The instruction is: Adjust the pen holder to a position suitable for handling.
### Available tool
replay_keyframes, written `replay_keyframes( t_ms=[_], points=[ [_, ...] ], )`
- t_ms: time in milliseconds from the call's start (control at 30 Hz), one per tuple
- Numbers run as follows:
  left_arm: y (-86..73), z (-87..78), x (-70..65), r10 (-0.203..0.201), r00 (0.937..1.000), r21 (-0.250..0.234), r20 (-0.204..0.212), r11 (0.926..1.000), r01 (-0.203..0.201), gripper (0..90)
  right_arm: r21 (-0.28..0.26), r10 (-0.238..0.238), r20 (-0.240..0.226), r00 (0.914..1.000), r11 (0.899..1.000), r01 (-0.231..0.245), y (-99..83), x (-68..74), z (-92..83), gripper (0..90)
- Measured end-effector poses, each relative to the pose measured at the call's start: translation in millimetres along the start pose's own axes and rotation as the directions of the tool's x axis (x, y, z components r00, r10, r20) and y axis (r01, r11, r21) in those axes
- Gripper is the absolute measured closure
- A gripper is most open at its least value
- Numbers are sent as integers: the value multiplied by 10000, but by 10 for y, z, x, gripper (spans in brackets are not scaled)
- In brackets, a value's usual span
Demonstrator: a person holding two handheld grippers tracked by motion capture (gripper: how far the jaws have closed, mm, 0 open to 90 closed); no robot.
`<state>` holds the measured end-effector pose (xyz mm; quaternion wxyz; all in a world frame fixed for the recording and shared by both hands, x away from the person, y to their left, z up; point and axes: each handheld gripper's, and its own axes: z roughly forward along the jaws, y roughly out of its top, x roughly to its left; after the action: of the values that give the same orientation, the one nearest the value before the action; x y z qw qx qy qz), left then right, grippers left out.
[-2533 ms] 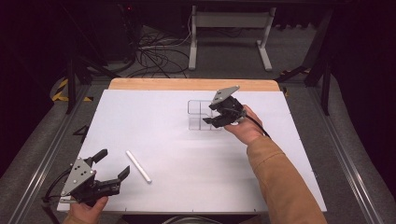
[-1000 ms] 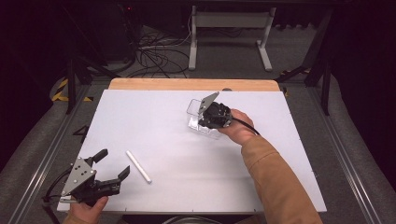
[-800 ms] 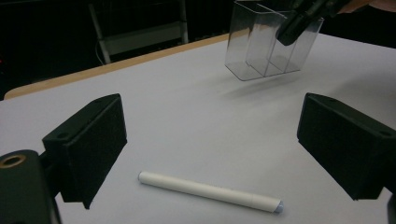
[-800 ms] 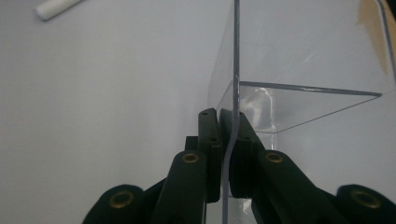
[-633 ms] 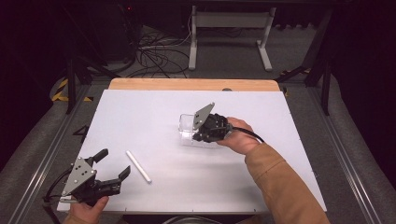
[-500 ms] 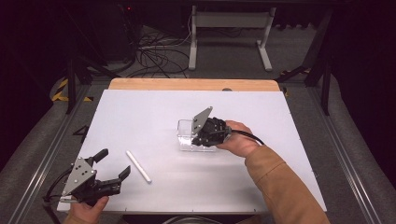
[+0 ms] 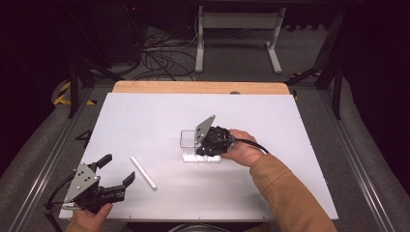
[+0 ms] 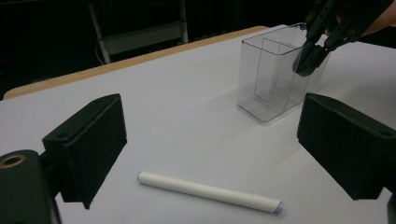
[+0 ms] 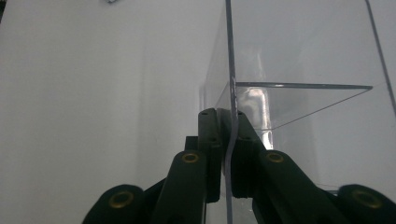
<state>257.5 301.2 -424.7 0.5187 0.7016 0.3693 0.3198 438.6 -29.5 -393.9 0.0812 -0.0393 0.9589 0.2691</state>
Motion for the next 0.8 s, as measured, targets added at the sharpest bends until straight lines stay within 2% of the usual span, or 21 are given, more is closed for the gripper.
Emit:
replay_keyframes(
  t_ms=[200,667,800],
  points=[
    [-1,4,2,13,10000,42,6,10000,-13,90,127,259,128,9996,9996,-261,6,-11,26,854],
    [0,20,1,-32,10000,16,52,10000,32,90,6,-300,-304,9991,9995,300,-53,-36,5,851],
    [1,20,-1,-46,10000,21,43,10000,46,89,-12,-277,-336,9991,9996,277,-53,-40,7,852]
  ],
)
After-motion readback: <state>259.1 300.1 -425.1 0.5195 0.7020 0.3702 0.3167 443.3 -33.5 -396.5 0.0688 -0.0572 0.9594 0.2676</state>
